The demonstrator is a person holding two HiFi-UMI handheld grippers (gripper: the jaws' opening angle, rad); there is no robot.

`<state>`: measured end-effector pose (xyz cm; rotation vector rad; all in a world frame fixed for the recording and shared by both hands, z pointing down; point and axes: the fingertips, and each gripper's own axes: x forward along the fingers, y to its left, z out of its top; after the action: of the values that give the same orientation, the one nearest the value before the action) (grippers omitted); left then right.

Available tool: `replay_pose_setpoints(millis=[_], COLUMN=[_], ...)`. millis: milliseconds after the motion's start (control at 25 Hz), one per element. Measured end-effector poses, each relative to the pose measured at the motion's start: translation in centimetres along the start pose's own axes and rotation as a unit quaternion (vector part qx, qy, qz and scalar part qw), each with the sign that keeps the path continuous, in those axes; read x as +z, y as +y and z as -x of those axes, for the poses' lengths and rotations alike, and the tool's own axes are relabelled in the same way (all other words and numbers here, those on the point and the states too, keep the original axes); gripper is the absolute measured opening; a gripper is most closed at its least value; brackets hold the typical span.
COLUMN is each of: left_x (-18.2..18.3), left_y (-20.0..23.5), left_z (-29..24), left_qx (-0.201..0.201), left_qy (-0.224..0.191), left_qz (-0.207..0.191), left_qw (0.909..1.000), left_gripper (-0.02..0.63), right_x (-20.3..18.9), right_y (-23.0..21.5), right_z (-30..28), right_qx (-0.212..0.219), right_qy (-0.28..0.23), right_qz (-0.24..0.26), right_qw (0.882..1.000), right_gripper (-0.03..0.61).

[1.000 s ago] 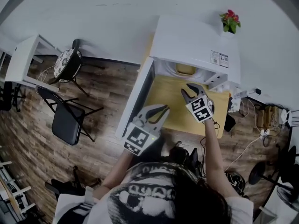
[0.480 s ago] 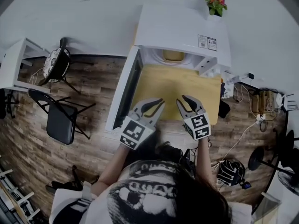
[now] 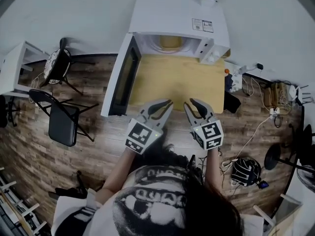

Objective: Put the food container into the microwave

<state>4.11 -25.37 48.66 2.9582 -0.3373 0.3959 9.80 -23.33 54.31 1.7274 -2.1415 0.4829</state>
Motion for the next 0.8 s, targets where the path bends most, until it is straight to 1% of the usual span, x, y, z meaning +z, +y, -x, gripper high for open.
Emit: replay_pose_setpoints(millis=[120,160,240,440,560,800], left_x=[-0.2,-0.3,-0.4,-0.9,-1.4,-2.0], left_y=[-2.4,-3.2,-4.8,-8.4,-10.0,-13.6], left_z=[0.9,1.3,2.2,4.7,6.0,8.5], left_qx=[0.003,0.004,0.007,0.014,0.018,0.018], left_qy=[0.000,0.000,0.000,0.000,0.000,-0.006], left_qz=[-0.008,-0.010,-0.014,-0.024,-0.027,-0.037], left_qw=[1.0000,0.9999,0.9999,0.9996,0.9995,0.9991], left_gripper=[0.023,0.023,0.023,0.023,0.023,0.023], right_x=[0.0,-0.1,-0.3,-0.3,-0.4,-1.2], right_y=[1.2,1.6,2.5,4.8,6.2,9.0], right_z=[2.7,3.7,5.6,9.6,11.4,14.9], right_qx=[0.002,0.001,-0.001,-0.002,-0.006,0.001], right_qy=[-0.021,-0.025,-0.034,-0.076,-0.093,-0.113], right_qz=[-0.004,-0.004,-0.005,-0.011,-0.005,0.003], right_qw=[1.000,1.000,0.999,0.997,0.996,0.994], right_gripper=[0.097,0.085,0.038,0.014,-0.010,-0.009])
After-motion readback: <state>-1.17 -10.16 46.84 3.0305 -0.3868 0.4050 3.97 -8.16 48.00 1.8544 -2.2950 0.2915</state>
